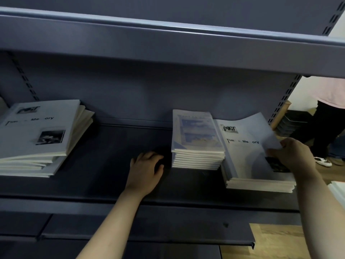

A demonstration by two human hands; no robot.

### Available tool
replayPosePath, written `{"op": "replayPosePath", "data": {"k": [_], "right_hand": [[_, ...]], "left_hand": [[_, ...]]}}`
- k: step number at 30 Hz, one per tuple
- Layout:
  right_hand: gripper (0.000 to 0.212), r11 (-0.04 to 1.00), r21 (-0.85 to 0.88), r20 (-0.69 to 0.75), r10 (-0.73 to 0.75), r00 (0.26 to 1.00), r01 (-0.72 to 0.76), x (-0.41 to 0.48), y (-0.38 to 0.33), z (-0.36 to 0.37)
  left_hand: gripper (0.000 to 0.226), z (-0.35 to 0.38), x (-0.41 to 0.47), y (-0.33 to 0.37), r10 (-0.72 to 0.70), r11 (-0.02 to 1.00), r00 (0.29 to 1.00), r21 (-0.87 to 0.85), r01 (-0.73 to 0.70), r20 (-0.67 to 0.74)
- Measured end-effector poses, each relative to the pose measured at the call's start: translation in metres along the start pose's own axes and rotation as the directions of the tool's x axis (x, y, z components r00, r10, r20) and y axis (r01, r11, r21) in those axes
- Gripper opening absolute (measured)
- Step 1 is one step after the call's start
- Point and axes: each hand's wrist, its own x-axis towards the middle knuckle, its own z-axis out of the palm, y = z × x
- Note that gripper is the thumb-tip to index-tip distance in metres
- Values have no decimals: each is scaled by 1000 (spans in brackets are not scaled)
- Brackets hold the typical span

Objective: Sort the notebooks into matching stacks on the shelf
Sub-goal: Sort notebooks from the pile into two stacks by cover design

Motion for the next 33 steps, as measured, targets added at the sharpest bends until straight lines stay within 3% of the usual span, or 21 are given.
{"op": "replayPosePath", "data": {"k": [8,14,19,23,27,33], "right_hand": [[34,982,169,-62,94,994,-82,-2,-4,12],[60,994,81,-160,82,984,-70,-13,-13,13],[25,989,73,-201,-111,973,128,-36,-41,24],[15,915,214,-286,-277,917,343,-65,-79,34],[7,871,370,-124,-297,947,322,-89,-123,40],[16,787,467,-80,-416,906,403,-128,-178,48]], "left_hand": [[37,0,-2,-1,5,1000,1000,-1,-5,17],[38,-3,-4,1,14,1000,999,-13,-14,41],[41,-16,-12,-7,32,997,996,-78,-26,84],[40,-45,-18,-19,16,994,999,-110,-20,-36],[38,-89,-22,-38,-15,999,978,-42,6,-208],[44,-141,-33,-83,-129,978,942,120,173,-311]]}}
